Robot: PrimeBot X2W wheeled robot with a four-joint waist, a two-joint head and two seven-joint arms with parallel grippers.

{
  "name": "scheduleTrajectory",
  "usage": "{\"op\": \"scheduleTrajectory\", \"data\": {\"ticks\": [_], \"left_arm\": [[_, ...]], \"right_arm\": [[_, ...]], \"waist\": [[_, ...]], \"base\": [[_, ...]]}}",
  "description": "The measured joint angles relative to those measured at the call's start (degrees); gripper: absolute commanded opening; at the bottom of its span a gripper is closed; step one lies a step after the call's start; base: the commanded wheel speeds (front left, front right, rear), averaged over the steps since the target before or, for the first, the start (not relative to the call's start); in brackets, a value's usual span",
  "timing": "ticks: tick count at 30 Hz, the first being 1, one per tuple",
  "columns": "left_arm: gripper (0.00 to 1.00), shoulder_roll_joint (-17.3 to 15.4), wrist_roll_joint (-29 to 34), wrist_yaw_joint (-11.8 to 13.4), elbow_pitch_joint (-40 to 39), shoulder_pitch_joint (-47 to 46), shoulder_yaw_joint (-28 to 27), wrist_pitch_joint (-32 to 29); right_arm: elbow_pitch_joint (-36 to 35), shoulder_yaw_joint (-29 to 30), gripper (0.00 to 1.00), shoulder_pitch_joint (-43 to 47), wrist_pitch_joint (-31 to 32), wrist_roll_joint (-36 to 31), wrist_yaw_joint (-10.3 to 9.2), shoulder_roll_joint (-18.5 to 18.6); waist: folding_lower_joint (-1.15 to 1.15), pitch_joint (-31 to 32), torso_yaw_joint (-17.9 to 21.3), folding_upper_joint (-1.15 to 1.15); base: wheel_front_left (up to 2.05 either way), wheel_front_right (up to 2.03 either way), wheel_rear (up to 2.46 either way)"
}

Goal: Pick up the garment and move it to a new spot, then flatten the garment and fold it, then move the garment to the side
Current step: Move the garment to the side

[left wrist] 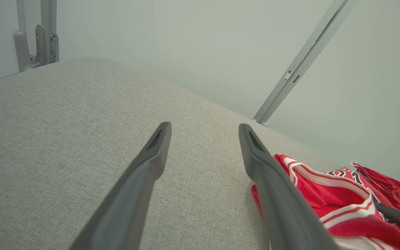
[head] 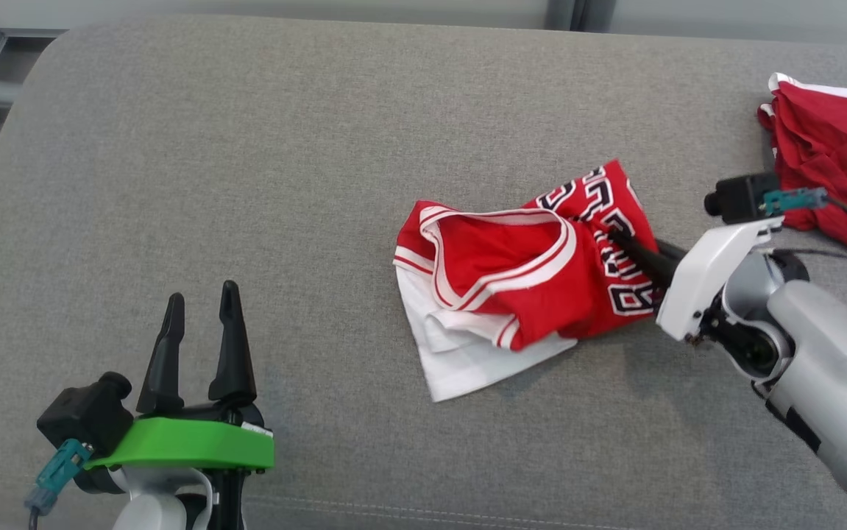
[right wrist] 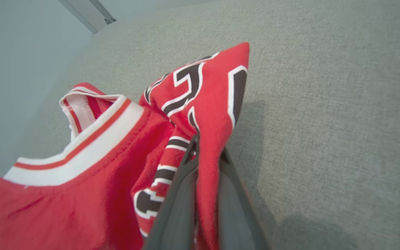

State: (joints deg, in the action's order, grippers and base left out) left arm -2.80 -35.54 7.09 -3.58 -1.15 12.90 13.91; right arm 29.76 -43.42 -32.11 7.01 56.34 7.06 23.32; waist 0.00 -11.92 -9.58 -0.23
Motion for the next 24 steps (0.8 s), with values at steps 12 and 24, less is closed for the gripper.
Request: {"op": "scheduleTrajectory", "data": {"ticks": [12,24], "left_arm": [[1.00,0.03,0.00,0.00,0.33,0.21,-0.29,0.01],[1.00,0.04,0.00,0.00,-0.20,0.32,0.22,0.02]], "right_arm": [[-4.91,-1.19,0.00,-5.64,0.58,-1.97,0.00,6.65],[-5.20,1.52,0.00,-12.02,3.96,-1.67,-0.29,9.60]], "waist": [[0.00,1.96,2.56,0.00],[0.00,2.48,3.88,0.00]], "base": [[0.00,0.00,0.00],[0.00,0.00,0.00]]}}
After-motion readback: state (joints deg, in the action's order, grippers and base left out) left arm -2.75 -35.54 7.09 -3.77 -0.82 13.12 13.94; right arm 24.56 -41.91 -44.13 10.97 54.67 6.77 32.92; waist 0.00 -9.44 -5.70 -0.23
